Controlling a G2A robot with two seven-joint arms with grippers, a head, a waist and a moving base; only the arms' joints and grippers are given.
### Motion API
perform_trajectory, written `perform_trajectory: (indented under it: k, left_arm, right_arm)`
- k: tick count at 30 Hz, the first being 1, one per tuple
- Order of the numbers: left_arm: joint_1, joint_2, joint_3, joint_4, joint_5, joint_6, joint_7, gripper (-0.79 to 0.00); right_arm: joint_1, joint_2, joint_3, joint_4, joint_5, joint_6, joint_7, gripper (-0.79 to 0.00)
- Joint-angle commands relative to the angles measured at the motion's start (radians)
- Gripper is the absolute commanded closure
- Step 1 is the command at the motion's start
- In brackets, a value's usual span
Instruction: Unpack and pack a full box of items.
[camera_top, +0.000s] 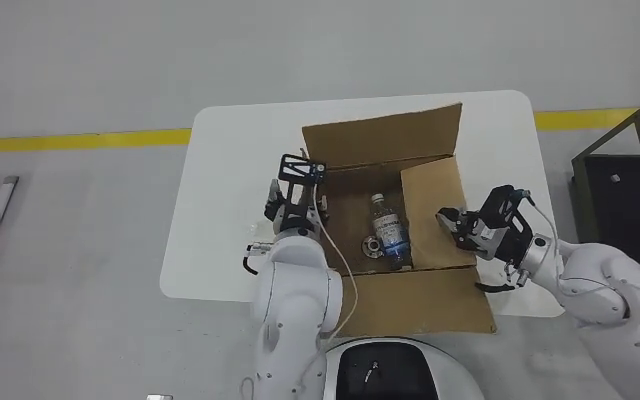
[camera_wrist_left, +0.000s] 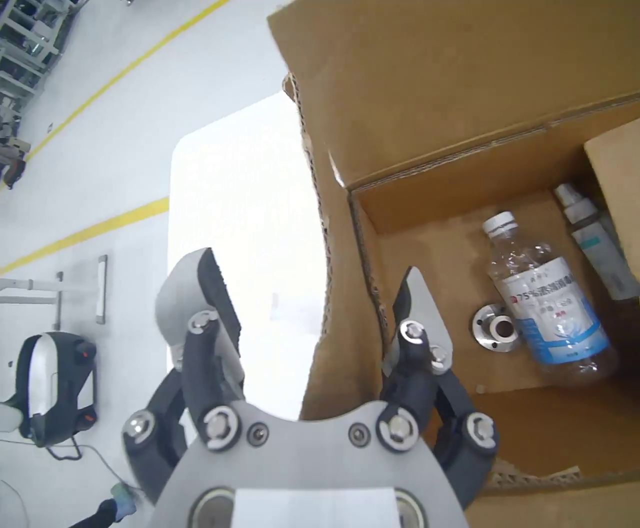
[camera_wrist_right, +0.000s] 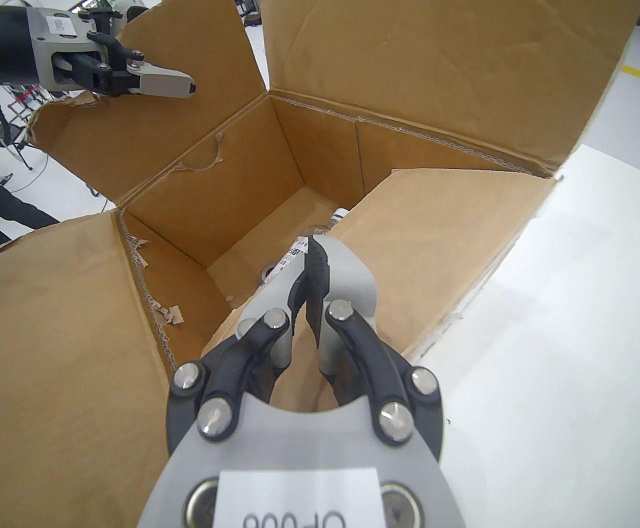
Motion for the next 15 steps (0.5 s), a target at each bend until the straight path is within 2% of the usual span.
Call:
perform_trajectory:
  k: [1,6,15]
  left_arm:
    - [0.002,0.004,-0.018,0.009,0.049,0.001,0.026,-0.785]
    - [-0.004,0.005,-0.072,0.039,0.047,0.052,0.033,-0.785]
    - [-0.012,0.012,-0.131,0.119,0.091,0.060,0.048,-0.785]
  right_arm:
    - [-0.001,0.000,0.000,-0.002,0.000,0.002,-0.003,0.000]
    - [-0.003,0.002,-0.002,-0.008,-0.001,0.002,0.002,0.000]
    - [-0.005,0.003,-0.015,-0.019,-0.006,0.006,0.006,0.000]
